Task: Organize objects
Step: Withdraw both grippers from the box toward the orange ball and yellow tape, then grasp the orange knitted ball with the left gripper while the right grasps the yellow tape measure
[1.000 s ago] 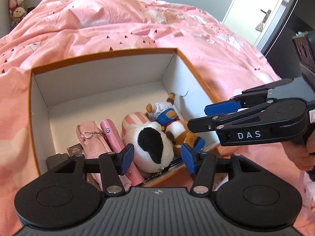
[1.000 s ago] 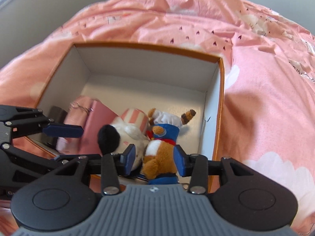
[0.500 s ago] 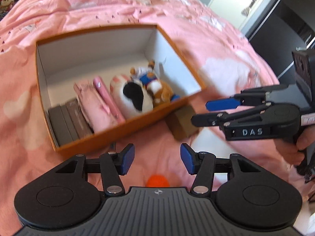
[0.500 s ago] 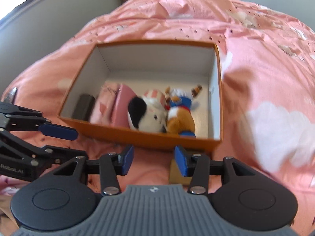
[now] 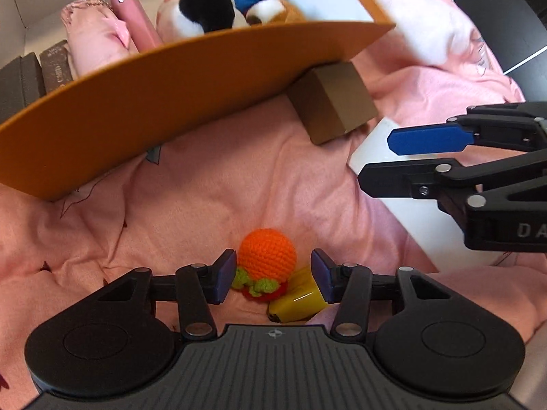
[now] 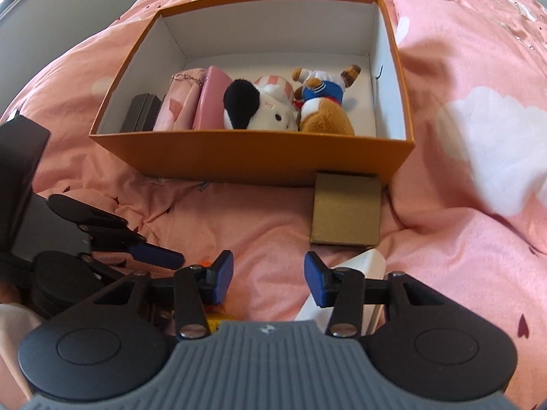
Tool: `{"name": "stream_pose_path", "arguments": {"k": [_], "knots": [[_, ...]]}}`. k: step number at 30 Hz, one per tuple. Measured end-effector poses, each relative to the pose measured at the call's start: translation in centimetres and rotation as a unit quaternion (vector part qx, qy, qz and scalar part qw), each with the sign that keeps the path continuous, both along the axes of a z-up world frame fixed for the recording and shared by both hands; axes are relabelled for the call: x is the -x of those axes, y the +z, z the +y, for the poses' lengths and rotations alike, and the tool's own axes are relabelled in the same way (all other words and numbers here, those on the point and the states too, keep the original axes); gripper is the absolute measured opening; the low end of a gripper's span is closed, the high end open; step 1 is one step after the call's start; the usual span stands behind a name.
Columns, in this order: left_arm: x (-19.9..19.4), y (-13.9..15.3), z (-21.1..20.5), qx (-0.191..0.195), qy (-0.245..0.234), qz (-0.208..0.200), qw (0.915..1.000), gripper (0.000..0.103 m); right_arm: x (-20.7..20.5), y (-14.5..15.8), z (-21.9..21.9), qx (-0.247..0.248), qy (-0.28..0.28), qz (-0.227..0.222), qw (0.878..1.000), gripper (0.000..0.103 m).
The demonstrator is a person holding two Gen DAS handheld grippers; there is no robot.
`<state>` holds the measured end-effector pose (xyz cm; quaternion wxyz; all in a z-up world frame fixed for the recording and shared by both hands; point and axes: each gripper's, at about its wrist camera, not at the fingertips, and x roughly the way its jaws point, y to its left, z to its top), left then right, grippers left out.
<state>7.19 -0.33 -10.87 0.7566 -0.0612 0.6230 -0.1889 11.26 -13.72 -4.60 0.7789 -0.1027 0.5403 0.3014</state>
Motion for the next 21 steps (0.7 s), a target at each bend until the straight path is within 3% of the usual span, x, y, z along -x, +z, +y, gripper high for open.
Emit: {"name": "stream_pose_path", "arguments": {"k": [8,11,17,21], "knots": [[0.1,-1.2,0.0,-0.021,0.007,0.014,0.9997,0.051,0.2,-1.1,0.6,0.003,0.016,0.027,1.0,0.049],[0.3,-1.2,0.2,-0.02,0.011,0.011,0.9997,0.048,0.2,-1.3,0.7,0.002,0.028,0.035,0.999,0.044],[1.8,0.7,1.9,-0.016,0.024,0.014,0.9995,0.044,-0.2,-1.8,1.6,0.019,0.074,0.055,0.996,0.032],[2.5,2.1,2.1,-0.03,0.012,0.013,0.9994,0.043,0.2,-2.7,3.2,0.045,0.132,0.081,0.987,0.032]]}}
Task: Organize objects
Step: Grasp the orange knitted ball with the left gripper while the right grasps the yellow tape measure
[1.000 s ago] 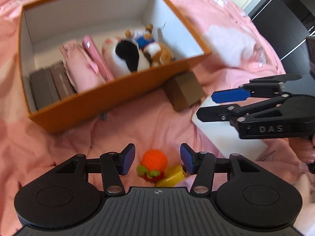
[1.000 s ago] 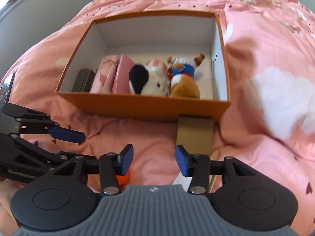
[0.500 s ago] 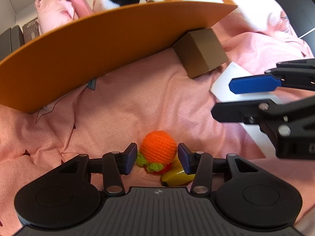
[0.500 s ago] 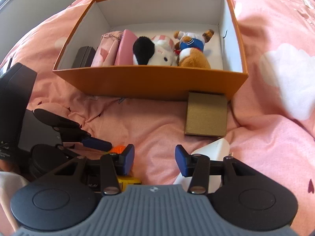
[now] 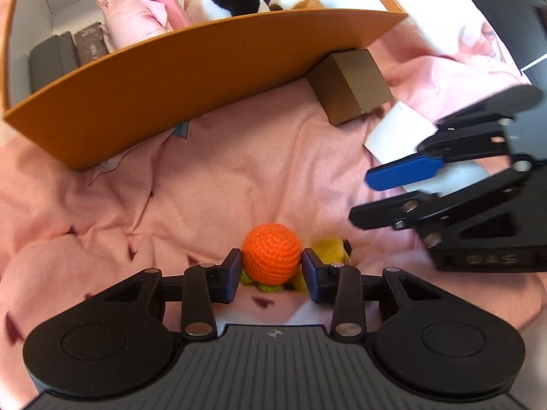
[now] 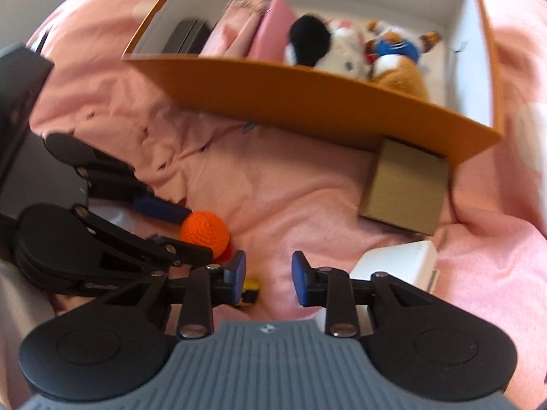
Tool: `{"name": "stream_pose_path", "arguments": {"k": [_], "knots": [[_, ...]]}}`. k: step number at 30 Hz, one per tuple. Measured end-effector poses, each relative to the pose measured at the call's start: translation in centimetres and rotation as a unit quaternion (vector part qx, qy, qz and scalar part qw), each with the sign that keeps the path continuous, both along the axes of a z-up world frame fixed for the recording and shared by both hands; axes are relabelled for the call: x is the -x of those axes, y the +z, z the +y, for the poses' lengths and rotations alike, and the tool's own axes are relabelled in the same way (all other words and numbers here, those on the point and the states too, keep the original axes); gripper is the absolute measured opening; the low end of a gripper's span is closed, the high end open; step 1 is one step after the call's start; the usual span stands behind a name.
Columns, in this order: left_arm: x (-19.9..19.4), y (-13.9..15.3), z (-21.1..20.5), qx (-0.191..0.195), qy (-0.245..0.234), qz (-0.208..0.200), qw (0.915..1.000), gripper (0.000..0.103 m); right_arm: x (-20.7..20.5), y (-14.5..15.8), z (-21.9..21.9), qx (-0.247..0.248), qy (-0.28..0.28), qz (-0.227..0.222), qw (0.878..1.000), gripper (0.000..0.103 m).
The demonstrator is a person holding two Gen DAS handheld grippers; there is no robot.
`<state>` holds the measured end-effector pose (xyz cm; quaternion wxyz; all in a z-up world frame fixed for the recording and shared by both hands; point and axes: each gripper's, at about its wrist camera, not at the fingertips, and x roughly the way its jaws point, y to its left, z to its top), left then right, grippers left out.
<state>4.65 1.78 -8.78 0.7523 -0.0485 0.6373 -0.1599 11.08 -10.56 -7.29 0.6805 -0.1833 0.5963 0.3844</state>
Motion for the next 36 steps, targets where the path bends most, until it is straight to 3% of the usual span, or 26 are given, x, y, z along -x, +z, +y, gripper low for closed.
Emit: {"name": "stream_pose_path", "arguments": {"k": [6,9,15,23,30,32,36], "knots": [[0.5,0.5,-0.2,-0.019,-0.008,0.0,0.9998,0.042,0.6,-2.2,2.2,0.037,0.062,0.057,0.996,0.033],[0.5,0.3,-0.1,-0.015,-0.003,0.002,0.9999,0.042,0.1,-3.3,2.8,0.057,0.066,0.085,0.993,0.039],[0.5,0.0,0.6,-0.009,0.008,0.004,0.9999,0.042,-0.6,-5.4,3.9,0.089,0.059,0.154,0.982,0.039],[0.7,0.6,1.4,-0.021,0.007,-0.007,0.9997,0.041,-0.5,-3.8,4.5,0.073,0.063,0.146,0.985,0.039],[0.6,0.5,1.7,-0.021,0.003,-0.007,0.9998,0.041,0.9,-3.9,5.4,0.071,0.167,0.136,0.974,0.04],[0.6,0.4,1.9,-0.021,0.002,-0.007,0.9997,0.041,1.4,-4.0,5.9,0.073,0.192,0.116,0.972,0.041],[0.6,0.3,1.9,-0.022,0.002,-0.006,0.9997,0.041,2.0,-5.1,6.8,0.092,0.222,0.105,0.965,0.044]]}}
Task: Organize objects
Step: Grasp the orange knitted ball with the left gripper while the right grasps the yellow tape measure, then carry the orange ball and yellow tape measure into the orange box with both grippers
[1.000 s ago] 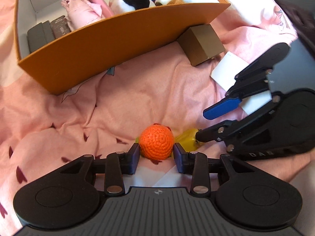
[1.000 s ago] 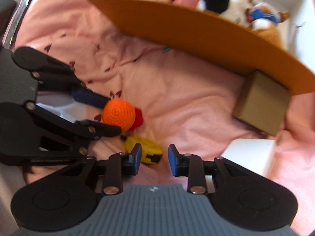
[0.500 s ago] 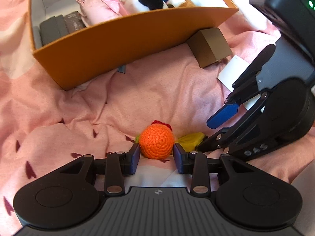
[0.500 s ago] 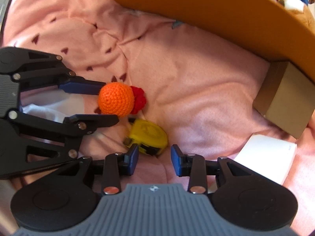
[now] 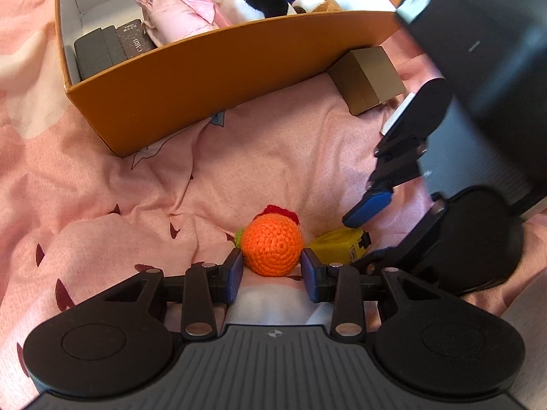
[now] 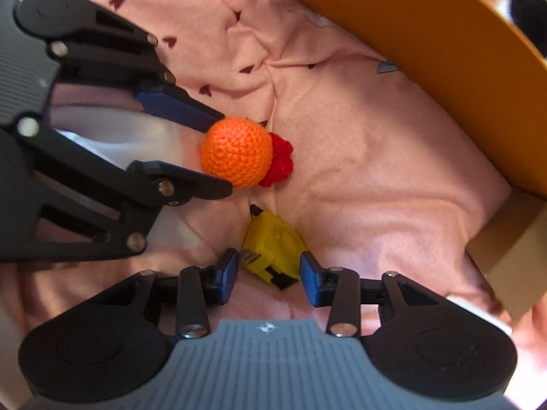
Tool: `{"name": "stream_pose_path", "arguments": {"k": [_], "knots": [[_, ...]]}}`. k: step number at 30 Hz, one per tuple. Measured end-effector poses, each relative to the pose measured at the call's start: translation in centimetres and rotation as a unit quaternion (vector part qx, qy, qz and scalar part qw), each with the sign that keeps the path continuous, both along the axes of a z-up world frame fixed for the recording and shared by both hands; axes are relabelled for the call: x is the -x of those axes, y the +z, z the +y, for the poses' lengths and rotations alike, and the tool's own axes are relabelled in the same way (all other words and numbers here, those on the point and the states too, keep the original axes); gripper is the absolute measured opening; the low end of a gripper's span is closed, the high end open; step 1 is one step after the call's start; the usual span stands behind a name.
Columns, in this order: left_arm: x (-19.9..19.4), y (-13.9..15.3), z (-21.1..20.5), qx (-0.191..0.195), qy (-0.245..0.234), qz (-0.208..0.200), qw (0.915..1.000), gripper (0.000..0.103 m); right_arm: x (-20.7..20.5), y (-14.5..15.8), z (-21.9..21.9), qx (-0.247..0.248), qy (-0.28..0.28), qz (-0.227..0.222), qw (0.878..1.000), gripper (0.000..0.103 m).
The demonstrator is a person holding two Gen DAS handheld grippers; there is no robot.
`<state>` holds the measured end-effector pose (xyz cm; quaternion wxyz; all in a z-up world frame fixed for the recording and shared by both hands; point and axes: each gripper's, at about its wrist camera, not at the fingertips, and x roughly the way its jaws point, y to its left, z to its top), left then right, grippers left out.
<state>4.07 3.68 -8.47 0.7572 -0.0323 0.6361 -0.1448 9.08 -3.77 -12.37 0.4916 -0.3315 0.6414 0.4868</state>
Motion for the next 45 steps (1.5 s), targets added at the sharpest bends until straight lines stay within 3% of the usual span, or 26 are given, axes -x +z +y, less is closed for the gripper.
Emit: {"name": "stream_pose_path", "arguments": {"k": [4,9,20,32,38,45], "knots": [[0.0,-0.3,-0.4,-0.003,0.001,-0.001,1.0,0.041,0.2,-0.5,0.3,0.006,0.008,-0.014,1.0,0.039],[-0.5,-0.9,-0.3,0.003,0.018,-0.007,0.9998,0.042,-0.7,0.9,-0.4,-0.009,-0.002,-0.037,0.999,0.022],[-2.1,-2.3,-0.6,0.009,0.055,-0.032,0.9979,0.042,-4.4,3.2,-4.2,-0.035,-0.122,-0.042,0.991,0.021],[-2.1,-2.8,-2.6,0.001,0.045,-0.048,0.9978,0.041,-5.3,6.2,-7.2,-0.084,-0.235,-0.085,0.965,0.021],[-1.0,-1.4,-3.7,-0.002,0.038,-0.077,0.9963,0.039,-6.1,8.8,-9.3,-0.107,-0.268,-0.095,0.953,0.021],[-1.6,2.5,-1.3,0.059,0.042,-0.117,0.9905,0.039,-6.5,12.6,-11.7,-0.151,-0.298,-0.106,0.936,0.021]]}}
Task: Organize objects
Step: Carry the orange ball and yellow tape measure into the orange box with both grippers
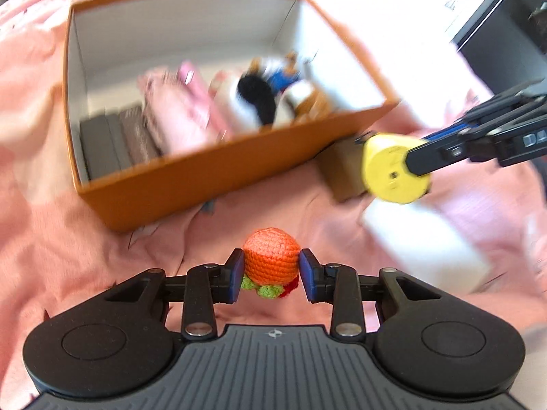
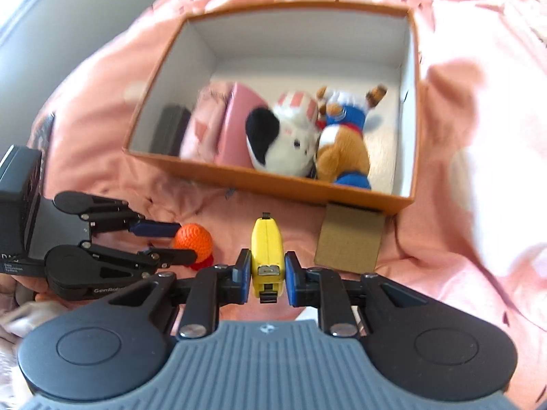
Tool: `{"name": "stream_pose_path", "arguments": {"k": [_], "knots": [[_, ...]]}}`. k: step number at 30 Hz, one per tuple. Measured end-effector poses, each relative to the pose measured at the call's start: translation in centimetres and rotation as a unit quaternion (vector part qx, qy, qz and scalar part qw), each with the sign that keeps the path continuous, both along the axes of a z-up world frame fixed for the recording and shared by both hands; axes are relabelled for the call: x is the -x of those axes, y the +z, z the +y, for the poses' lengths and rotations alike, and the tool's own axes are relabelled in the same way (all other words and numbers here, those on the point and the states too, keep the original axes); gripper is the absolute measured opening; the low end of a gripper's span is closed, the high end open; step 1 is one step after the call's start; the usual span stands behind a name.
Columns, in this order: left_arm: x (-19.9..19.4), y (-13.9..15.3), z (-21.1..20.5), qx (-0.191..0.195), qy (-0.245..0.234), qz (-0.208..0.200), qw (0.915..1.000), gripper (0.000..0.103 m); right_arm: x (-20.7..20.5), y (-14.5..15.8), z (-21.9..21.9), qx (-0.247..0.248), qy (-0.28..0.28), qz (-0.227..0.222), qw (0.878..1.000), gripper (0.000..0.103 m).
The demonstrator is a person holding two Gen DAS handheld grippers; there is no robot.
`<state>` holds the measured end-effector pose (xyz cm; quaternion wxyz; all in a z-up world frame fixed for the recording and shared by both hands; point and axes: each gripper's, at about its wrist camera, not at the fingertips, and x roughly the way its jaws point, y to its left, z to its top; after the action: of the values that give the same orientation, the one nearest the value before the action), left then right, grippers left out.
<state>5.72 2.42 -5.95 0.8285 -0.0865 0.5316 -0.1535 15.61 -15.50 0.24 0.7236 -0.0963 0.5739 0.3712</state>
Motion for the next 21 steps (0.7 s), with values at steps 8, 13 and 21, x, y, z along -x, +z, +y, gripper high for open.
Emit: {"name": "stream_pose_path", "arguments": {"k": [8,13,21], "knots": [[-1.6,6.2,0.7,0.044,0.002,-0.082,0.9957,0.039,-0.7,4.4,-0.7,-0.043,-0.032,-0.074,0.996,0.021],[-4.4,8.0,0.5,0.032,0.016,-0.115,0.9927,0.039,-3.2,4.4,-0.6,-0.021,-0.064,-0.117,0.991,0.021],[-7.8,7.2,0.6,0.03,0.031,-0.109,0.9931,0.039,-7.8,0.1,1.1,0.058,-0.074,-0.127,0.987,0.021]]}}
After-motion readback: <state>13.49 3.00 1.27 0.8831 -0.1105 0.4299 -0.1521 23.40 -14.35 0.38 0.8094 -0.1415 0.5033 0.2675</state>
